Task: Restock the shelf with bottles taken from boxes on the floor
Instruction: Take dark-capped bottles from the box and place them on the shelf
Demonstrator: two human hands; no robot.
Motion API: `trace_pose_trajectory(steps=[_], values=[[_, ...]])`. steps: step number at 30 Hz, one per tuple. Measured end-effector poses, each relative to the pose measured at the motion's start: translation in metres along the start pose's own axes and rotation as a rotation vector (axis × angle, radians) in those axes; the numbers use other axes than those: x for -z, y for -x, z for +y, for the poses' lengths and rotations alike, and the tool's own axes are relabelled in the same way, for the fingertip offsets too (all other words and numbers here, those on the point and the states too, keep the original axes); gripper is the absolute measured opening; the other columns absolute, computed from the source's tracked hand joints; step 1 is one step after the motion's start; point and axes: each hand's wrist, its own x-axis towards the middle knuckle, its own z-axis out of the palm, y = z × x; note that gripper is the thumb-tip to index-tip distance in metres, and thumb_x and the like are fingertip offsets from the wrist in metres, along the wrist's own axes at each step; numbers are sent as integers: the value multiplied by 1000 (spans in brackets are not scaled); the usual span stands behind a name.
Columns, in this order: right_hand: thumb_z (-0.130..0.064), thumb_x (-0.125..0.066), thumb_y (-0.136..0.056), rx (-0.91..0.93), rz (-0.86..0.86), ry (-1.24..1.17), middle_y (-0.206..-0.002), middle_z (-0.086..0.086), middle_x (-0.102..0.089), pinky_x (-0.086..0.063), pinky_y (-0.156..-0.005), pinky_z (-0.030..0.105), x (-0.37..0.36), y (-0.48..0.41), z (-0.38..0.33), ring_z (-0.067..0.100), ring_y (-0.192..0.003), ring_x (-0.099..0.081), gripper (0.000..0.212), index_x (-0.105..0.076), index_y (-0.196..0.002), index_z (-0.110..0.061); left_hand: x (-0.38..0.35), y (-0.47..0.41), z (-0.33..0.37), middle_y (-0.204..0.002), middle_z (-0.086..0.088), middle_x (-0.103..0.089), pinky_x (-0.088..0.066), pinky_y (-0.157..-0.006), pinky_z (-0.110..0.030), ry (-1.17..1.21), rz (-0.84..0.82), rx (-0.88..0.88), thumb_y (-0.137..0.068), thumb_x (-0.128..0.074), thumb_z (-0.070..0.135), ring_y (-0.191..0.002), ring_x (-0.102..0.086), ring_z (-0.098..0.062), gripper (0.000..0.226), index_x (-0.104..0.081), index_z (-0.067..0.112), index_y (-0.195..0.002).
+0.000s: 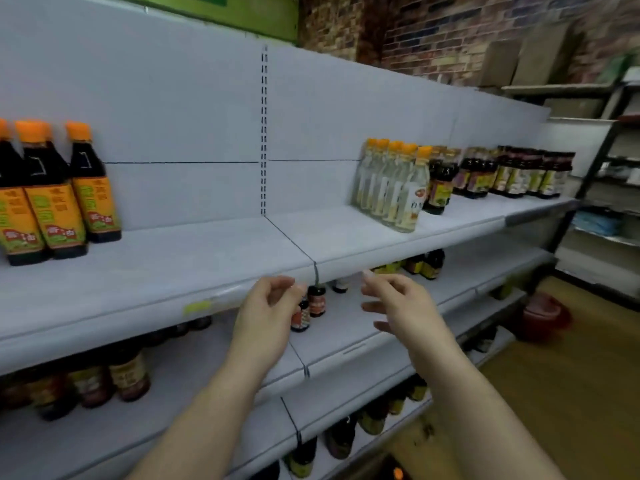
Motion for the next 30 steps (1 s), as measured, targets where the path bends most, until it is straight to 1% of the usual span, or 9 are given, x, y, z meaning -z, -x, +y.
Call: trace_pose_trajectory(steps=[4, 10, 13, 17, 18, 23, 25, 28, 30], values=[[-56, -64, -94, -25, 47, 10, -111, -8, -71, -57, -96, 48, 49, 14, 15, 10, -97, -71, 33, -69, -108, -27, -45, 23, -4, -101, -1, -72, -50, -73, -28, 6, -75, 9, -98, -66, 31, -88, -71, -13, 12, -66, 22, -106], [-56, -62, -95, -73, 137, 48, -112, -8, -70, -56, -96, 45, 108, 28, 48, 9, -98, -70, 35, -68, -111, -26, -111, 43, -21, -111, 2, -66, -52, -76, -32, -19, -232, 40, -99, -64, 37, -90, -70, -11, 20, -64, 23, -113], [-58, -62, -95, -100, 195, 72, -109, -8, -71, -57, -93, 43, 133, 31, 66, 9, -97, -70, 38, -68, -114, -26, -142, 48, -31, -111, 5, -65, -53, -79, -33, -41, -312, 64, -98, -63, 40, -91, -70, -10, 26, -62, 23, -118], [-59, -62, -94, -126, 265, 74, -112, -9, -71, -57, -81, 37, 156, 28, 87, 8, -96, -71, 36, -69, -113, -29, -175, 48, -47, -109, 4, -66, -50, -72, -30, -51, -383, 87, -98, -64, 40, -90, -70, -9, 26, -61, 23, -117], [-58, -63, -94, -141, 284, 69, -112, -9, -71, -58, -81, 37, 161, 25, 93, 8, -96, -71, 34, -69, -112, -30, -183, 47, -52, -109, 5, -65, -50, -73, -30, -53, -406, 95, -98, -64, 41, -92, -70, -10, 25, -61, 24, -117], [-53, -65, -95, -230, 347, 37, -109, -8, -72, -57, -96, 46, 172, -3, 121, 10, -96, -72, 28, -69, -108, -30, -211, 27, -86, -109, 7, -65, -53, -78, -33, -65, -455, 142, -97, -66, 40, -94, -70, -14, 20, -62, 26, -111], [-52, -66, -94, -266, 374, 23, -104, -5, -74, -56, -98, 49, 168, -19, 132, 14, -98, -72, 27, -70, -107, -29, -218, 14, -105, -109, 7, -65, -53, -80, -35, -76, -471, 182, -96, -66, 40, -94, -69, -14, 18, -62, 28, -109], [-50, -67, -94, -321, 382, 5, -103, -1, -75, -56, -98, 53, 155, -44, 151, 22, -99, -72, 21, -70, -103, -31, -225, -9, -133, -108, 7, -66, -49, -74, -32, -96, -479, 251, -95, -67, 41, -92, -70, -13, 23, -62, 26, -112], [-53, -68, -93, -346, 378, 7, -102, -3, -75, -55, -98, 53, 148, -60, 165, 18, -99, -72, 23, -71, -104, -33, -229, -24, -151, -106, 8, -66, -48, -74, -32, -126, -480, 277, -94, -68, 43, -95, -70, -14, 26, -62, 26, -113]])
